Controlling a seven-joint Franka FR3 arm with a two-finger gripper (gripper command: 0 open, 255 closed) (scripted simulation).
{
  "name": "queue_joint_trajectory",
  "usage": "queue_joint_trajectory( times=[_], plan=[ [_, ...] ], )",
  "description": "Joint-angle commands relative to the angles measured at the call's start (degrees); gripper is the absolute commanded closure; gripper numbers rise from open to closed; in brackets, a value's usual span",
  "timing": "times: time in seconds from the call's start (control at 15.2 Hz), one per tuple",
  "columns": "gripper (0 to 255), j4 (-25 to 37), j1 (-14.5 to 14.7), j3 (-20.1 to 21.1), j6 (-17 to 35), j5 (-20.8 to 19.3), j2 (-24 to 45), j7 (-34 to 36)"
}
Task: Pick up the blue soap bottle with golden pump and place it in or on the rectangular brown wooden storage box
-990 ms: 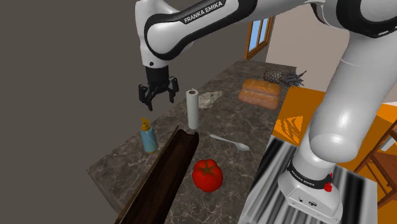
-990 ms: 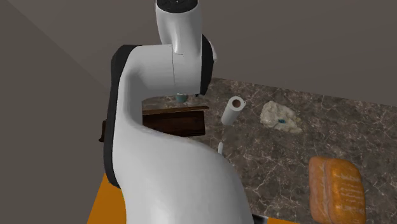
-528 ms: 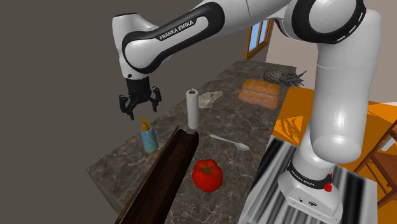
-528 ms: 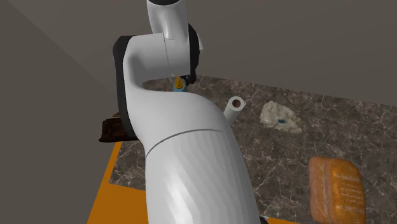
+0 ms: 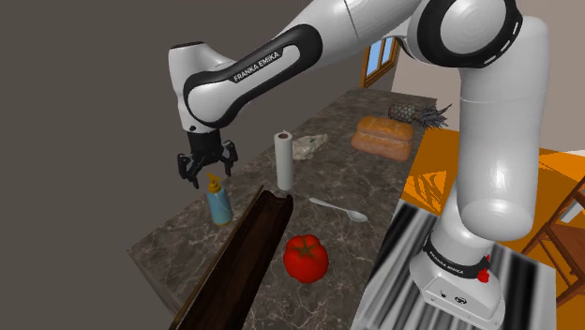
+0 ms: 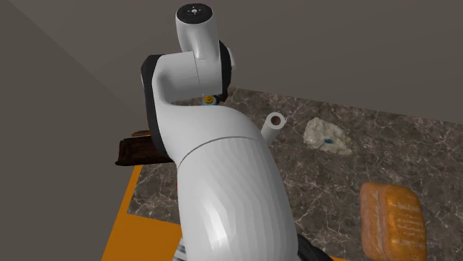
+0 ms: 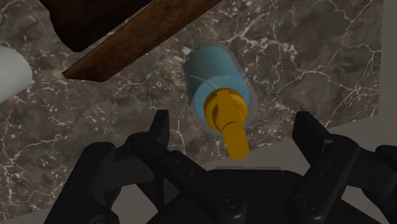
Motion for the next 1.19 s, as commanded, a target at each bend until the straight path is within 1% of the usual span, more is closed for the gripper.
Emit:
queue_joint_trajectory(
  times=[0.0, 0.33, 0.4, 0.99, 1.12],
  plan=[
    [0, -0.2, 0.0, 0.0, 0.3, 0.0, 0.1, 0.0],
    [0, -0.2, 0.0, 0.0, 0.3, 0.0, 0.1, 0.0],
    [255, -0.2, 0.0, 0.0, 0.3, 0.0, 0.1, 0.0],
    [255, -0.2, 0.0, 0.0, 0.3, 0.0, 0.1, 0.0],
    [255, 0.6, -0.1, 0.1, -1.1, 0.2, -0.5, -0.1]
  ],
)
